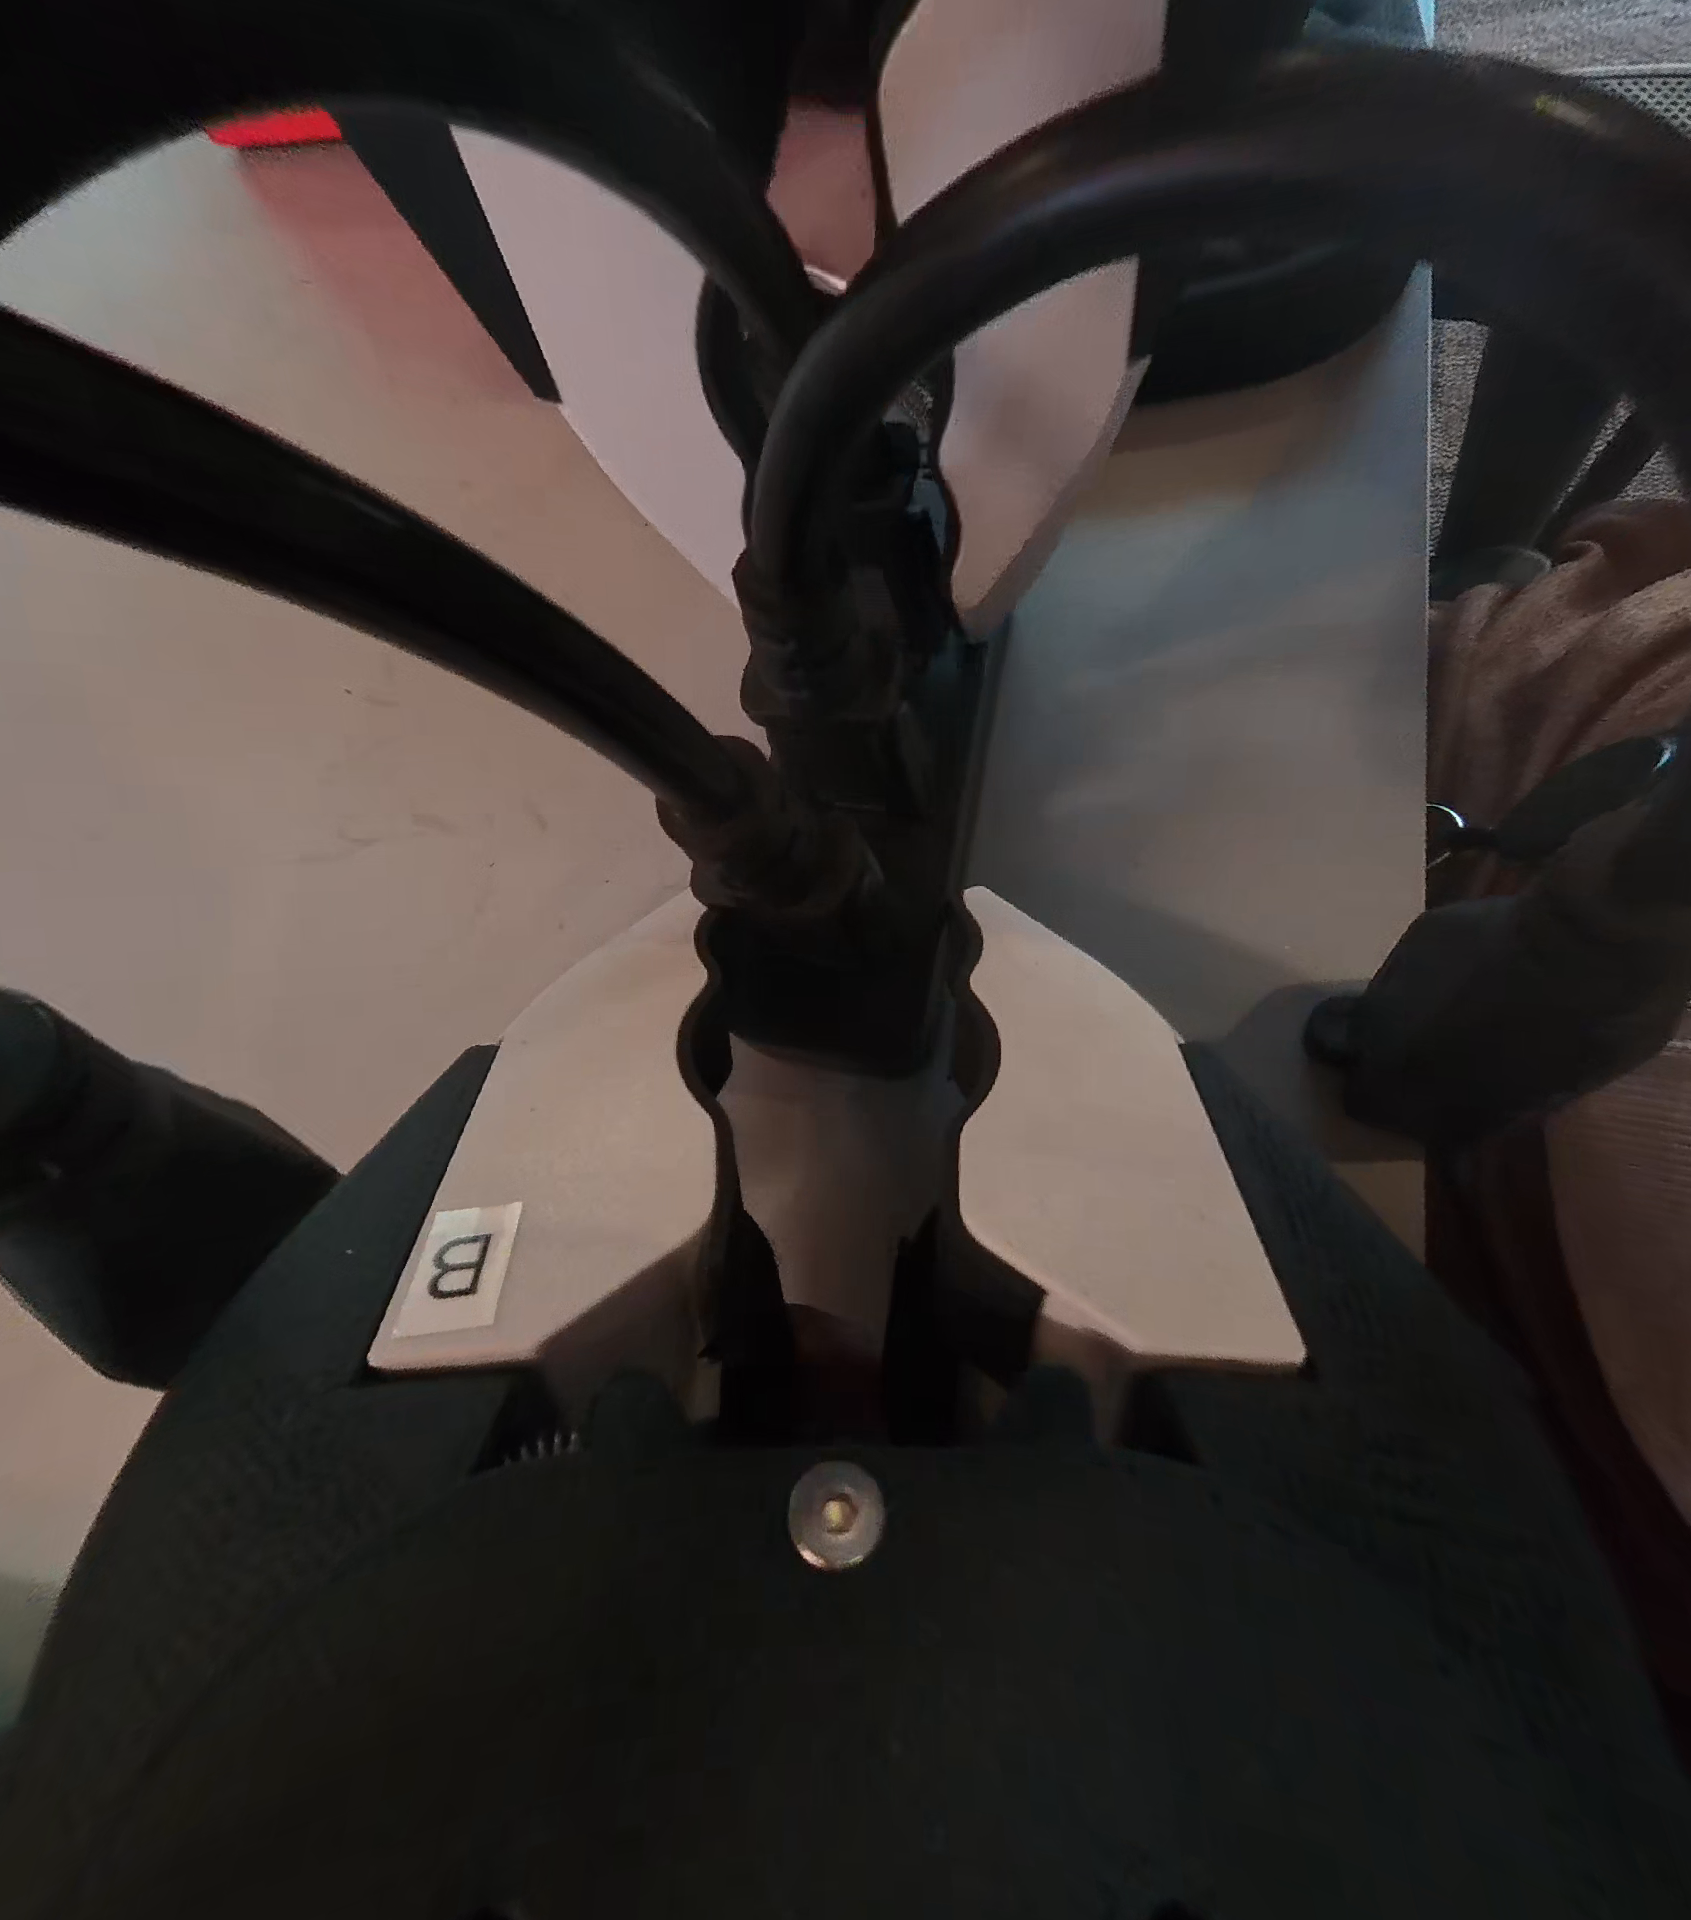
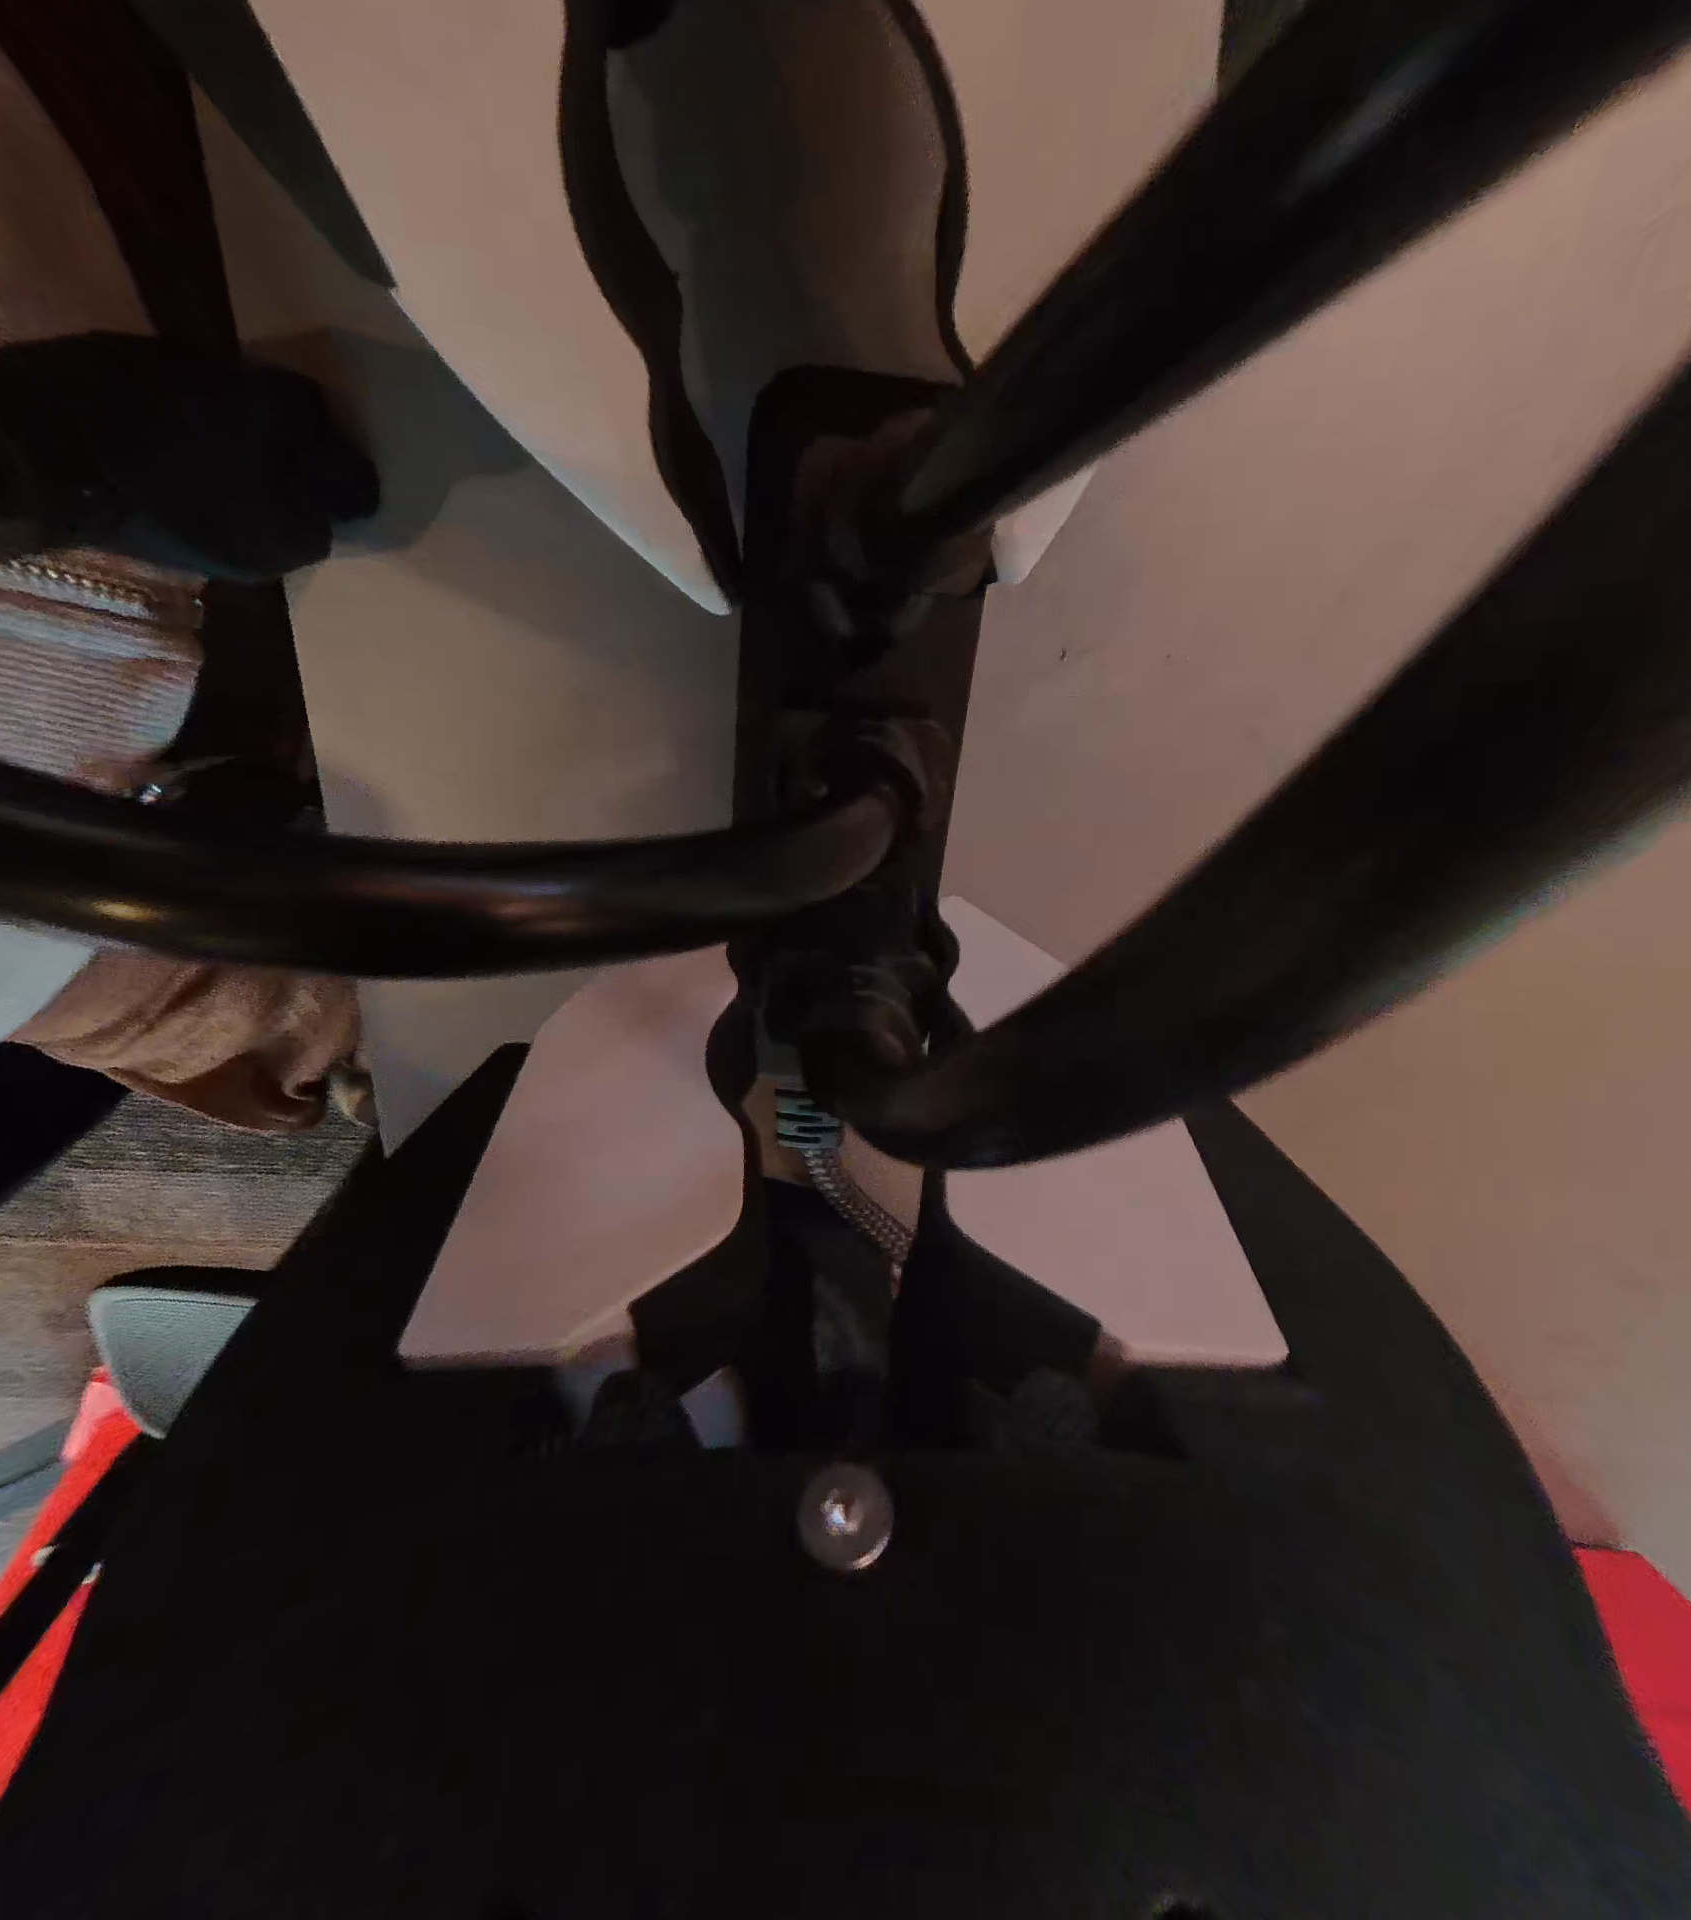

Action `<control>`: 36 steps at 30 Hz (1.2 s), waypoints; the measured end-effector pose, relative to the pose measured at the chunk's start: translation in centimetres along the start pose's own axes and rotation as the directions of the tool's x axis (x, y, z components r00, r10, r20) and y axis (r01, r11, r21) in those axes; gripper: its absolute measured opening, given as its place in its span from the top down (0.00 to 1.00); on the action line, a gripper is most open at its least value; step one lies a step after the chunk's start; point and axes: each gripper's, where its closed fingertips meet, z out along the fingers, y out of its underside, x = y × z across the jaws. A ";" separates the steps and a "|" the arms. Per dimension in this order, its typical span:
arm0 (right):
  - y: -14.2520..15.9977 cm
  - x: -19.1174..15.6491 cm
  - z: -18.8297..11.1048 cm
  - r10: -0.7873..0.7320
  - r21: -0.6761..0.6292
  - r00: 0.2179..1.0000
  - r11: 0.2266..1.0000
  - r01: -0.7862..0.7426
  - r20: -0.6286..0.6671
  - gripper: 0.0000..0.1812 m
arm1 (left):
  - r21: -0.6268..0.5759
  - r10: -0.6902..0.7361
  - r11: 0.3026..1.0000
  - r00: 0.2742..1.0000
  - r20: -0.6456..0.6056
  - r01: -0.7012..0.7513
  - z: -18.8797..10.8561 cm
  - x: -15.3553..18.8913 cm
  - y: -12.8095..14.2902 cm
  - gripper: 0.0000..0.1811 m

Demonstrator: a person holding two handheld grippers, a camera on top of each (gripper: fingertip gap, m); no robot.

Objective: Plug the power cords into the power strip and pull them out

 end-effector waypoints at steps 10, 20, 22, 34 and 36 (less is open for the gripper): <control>-1.9 0.0 -5.8 0.008 0.251 1.000 0.968 0.000 -0.031 0.82 | -0.014 0.032 0.999 0.999 0.031 -0.031 0.1 -0.1 0.2 0.77; -1.2 0.0 -4.0 -0.032 0.082 0.999 0.996 0.029 0.034 0.91 | -0.015 0.031 0.999 0.999 0.025 -0.030 0.1 0.0 0.3 0.77; -1.1 -0.1 -3.9 -0.030 0.057 0.999 0.998 0.027 0.046 0.91 | -0.014 0.031 0.999 0.999 0.025 -0.030 0.1 0.0 0.3 0.77; -1.1 -0.4 -3.9 -0.002 0.015 1.000 1.000 0.002 0.017 0.91 | -0.017 0.023 1.000 1.000 0.017 -0.023 0.1 0.1 0.3 0.77; -1.4 -0.3 -3.8 -0.001 0.018 1.000 1.000 0.001 0.027 0.91 | -0.020 0.008 1.000 1.000 0.008 -0.008 0.1 0.1 0.4 0.77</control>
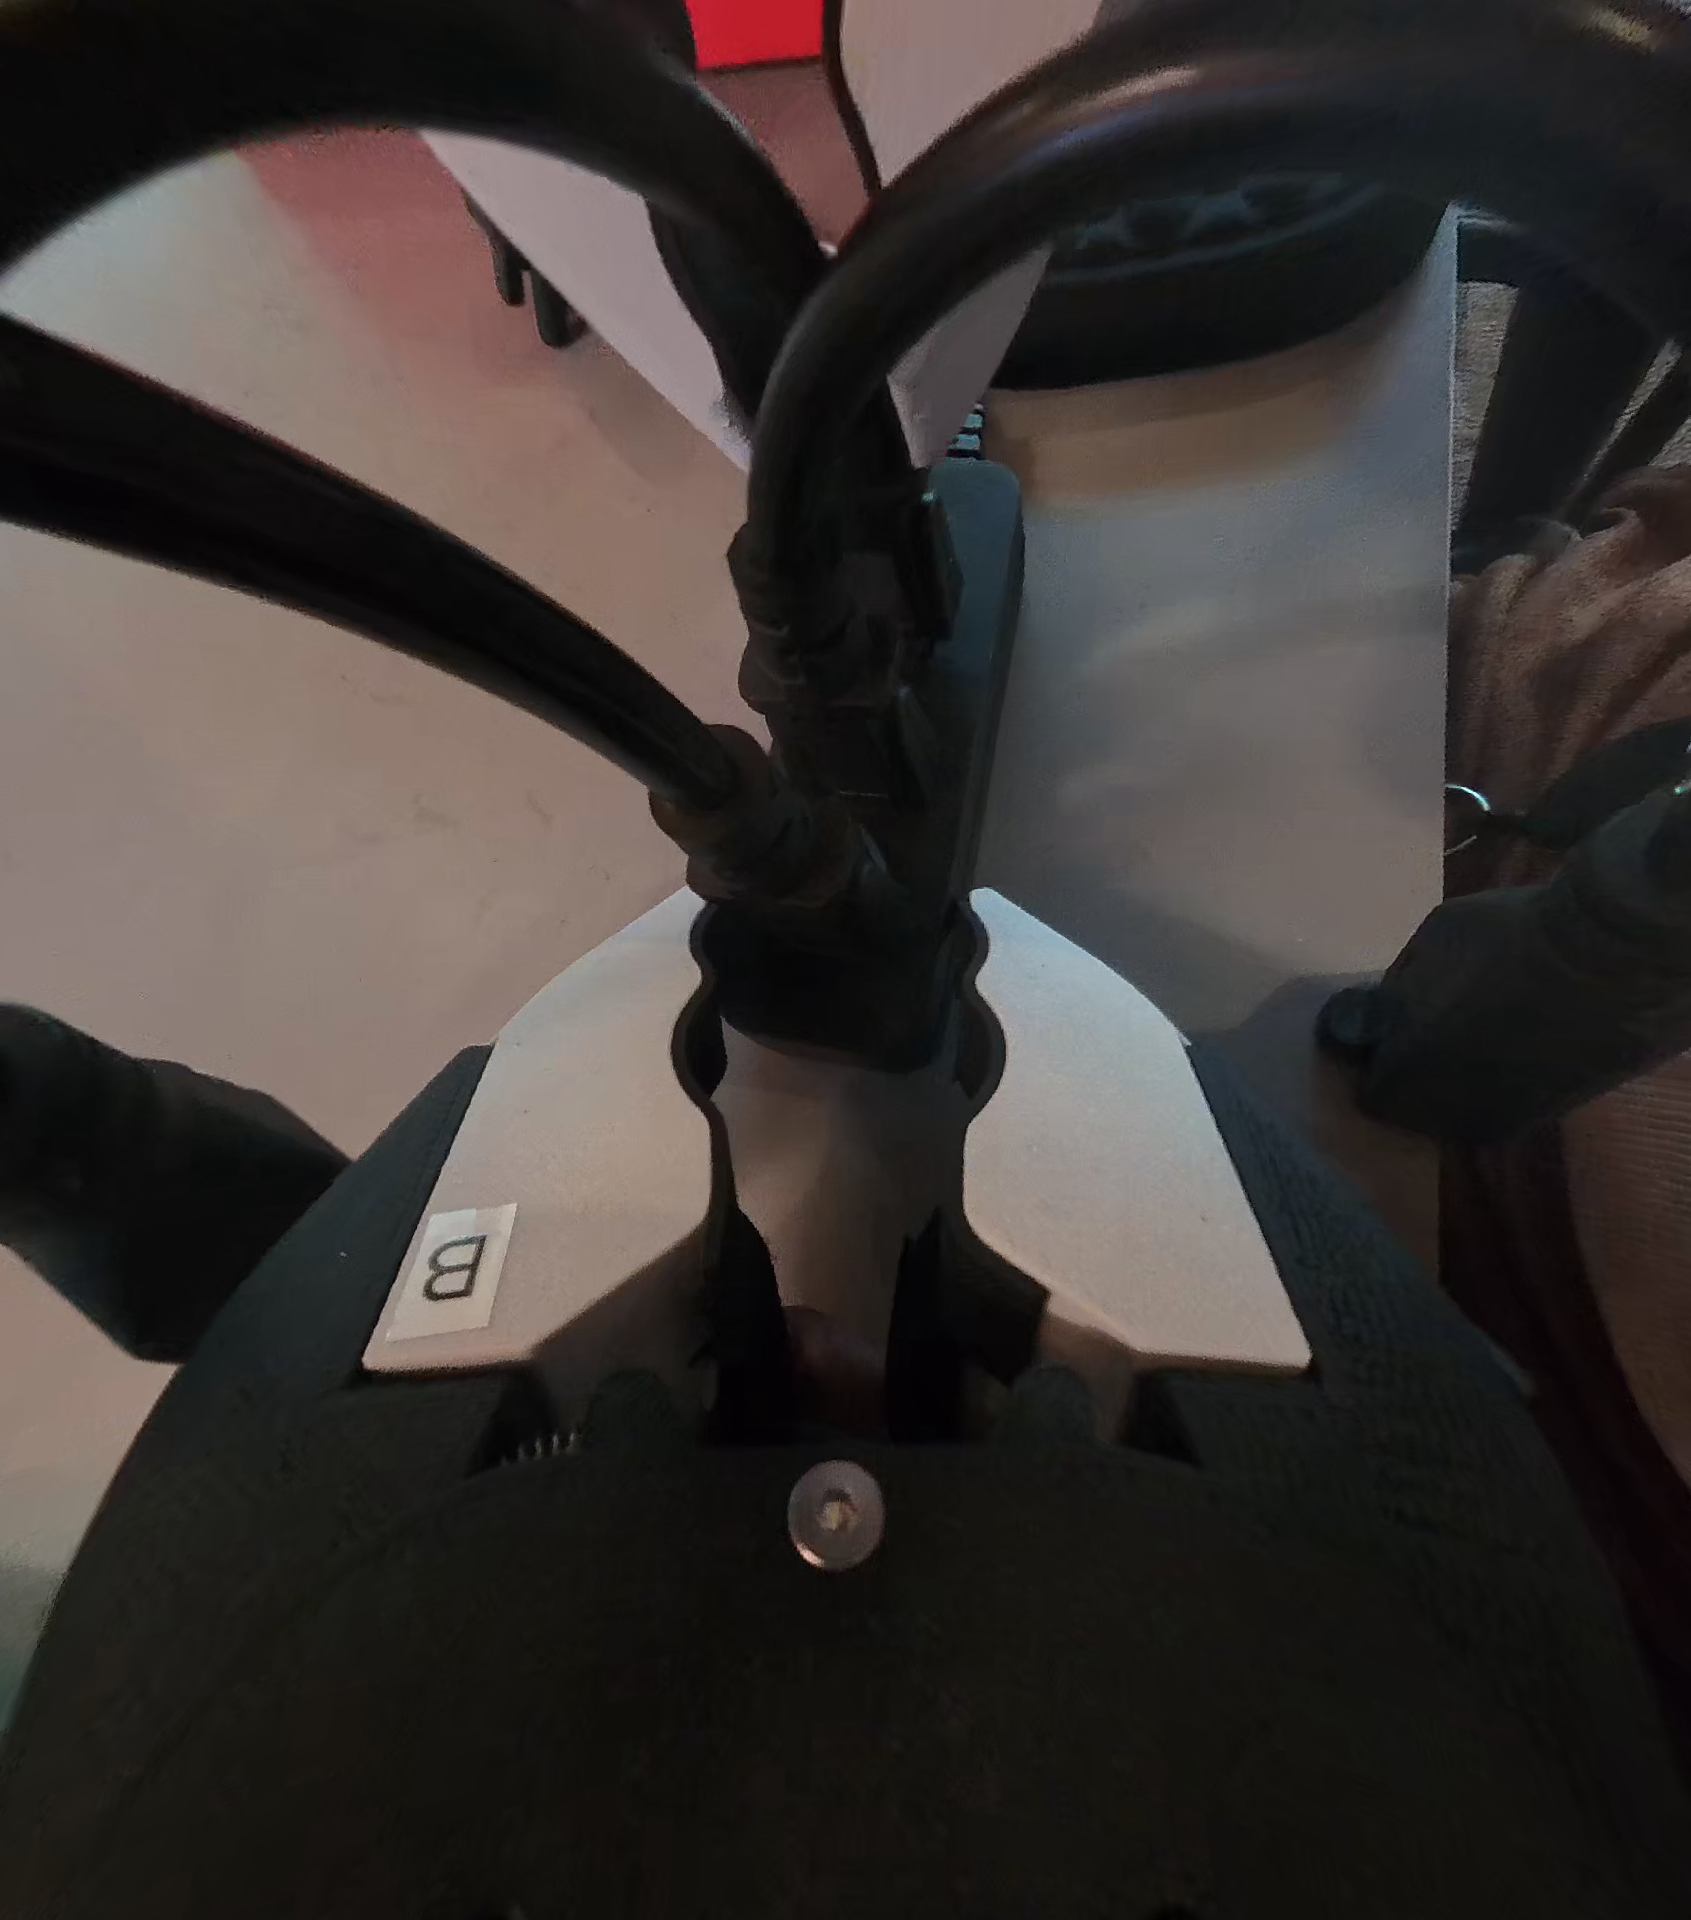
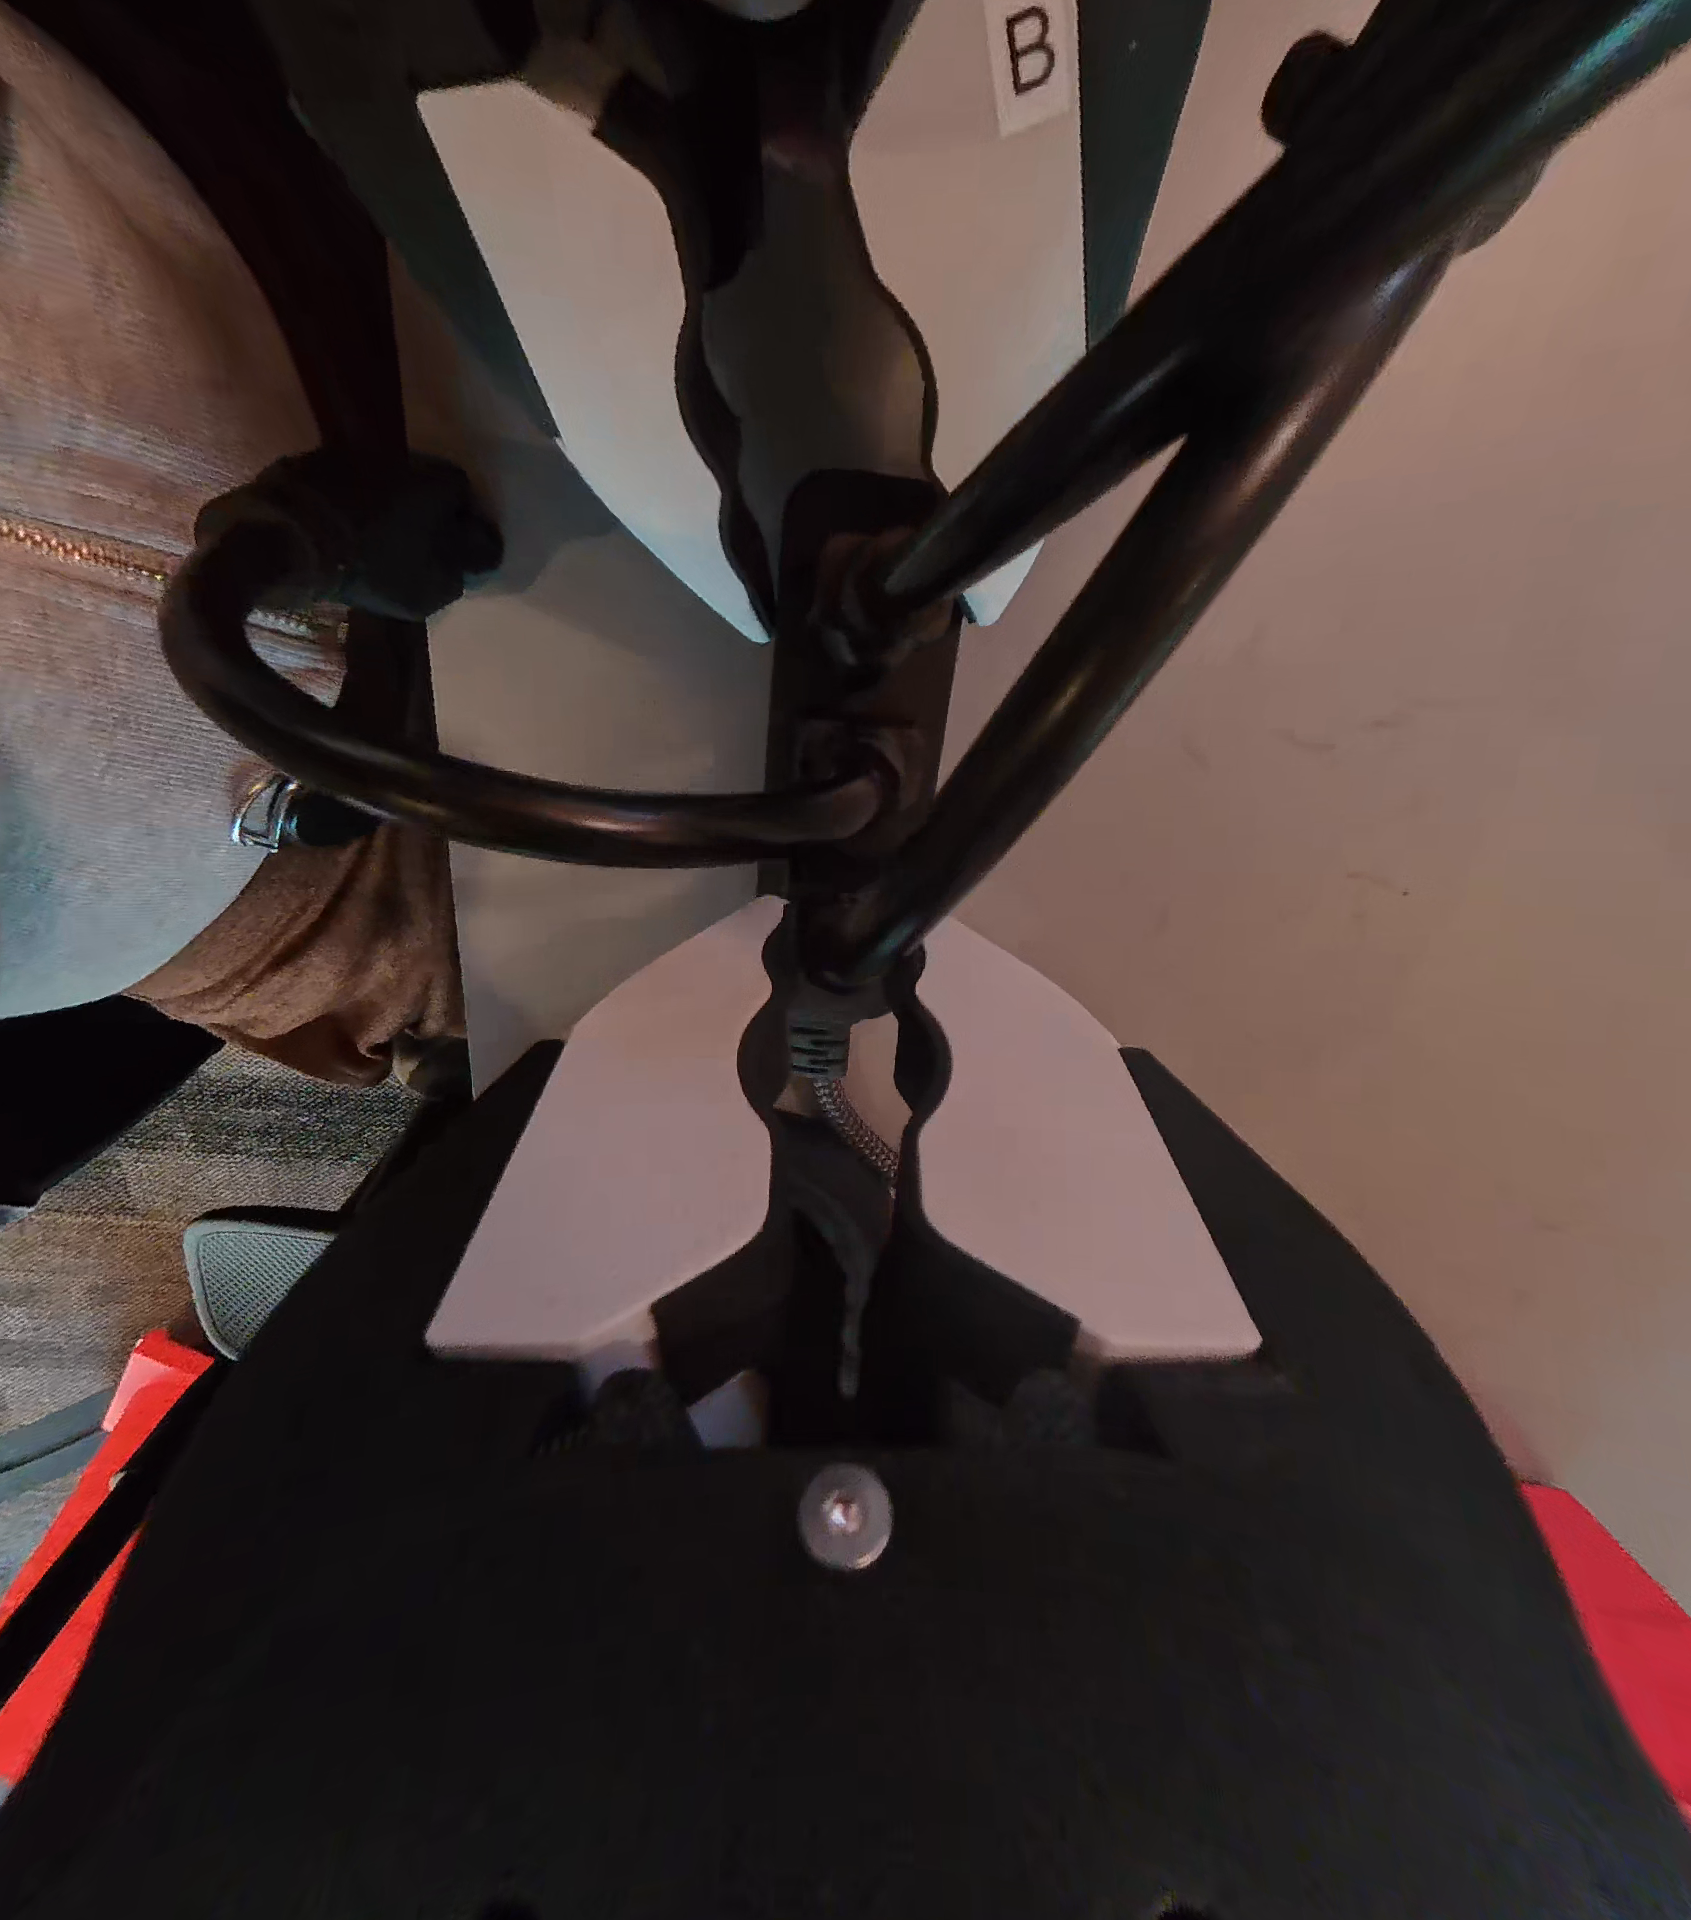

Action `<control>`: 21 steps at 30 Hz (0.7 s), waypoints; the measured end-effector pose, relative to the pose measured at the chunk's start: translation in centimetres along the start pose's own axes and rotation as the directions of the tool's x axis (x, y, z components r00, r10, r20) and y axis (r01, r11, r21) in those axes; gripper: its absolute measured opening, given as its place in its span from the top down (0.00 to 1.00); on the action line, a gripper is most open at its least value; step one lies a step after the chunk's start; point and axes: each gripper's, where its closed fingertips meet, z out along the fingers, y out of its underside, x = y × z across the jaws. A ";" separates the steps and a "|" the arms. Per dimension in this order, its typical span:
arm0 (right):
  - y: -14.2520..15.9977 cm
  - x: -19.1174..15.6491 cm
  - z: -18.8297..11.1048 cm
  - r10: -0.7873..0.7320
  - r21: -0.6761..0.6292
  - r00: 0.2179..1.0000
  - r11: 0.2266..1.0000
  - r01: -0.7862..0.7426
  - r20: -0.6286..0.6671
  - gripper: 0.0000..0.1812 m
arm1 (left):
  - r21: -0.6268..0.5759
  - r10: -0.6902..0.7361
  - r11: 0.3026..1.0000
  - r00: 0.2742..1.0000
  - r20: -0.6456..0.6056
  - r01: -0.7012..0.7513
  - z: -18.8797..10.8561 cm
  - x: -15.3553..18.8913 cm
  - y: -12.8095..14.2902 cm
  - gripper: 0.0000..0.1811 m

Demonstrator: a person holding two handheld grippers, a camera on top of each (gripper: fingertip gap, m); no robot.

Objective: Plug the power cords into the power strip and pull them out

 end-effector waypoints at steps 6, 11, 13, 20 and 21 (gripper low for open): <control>0.8 -0.2 -0.2 0.014 0.003 1.000 1.000 -0.013 -0.005 0.91 | 0.007 -0.044 0.999 0.998 -0.037 0.045 0.0 0.0 0.0 0.77; 0.0 -0.2 0.0 0.014 0.046 1.000 0.999 -0.013 -0.010 0.91 | 0.004 -0.052 0.999 0.998 -0.045 0.053 0.0 0.0 0.0 0.77; 0.1 -0.2 0.0 0.021 0.051 1.000 0.998 -0.021 -0.008 0.91 | 0.005 -0.050 0.999 0.998 -0.041 0.050 -0.1 0.0 0.0 0.77; 0.2 -0.2 -0.1 0.038 0.024 0.999 0.999 -0.038 -0.017 0.91 | 0.005 -0.048 0.999 0.998 -0.036 0.048 0.0 0.0 0.0 0.77; 0.1 -0.2 0.0 0.035 0.020 0.999 0.999 -0.034 -0.017 0.91 | 0.005 -0.048 0.999 0.998 -0.037 0.049 0.0 0.0 0.0 0.77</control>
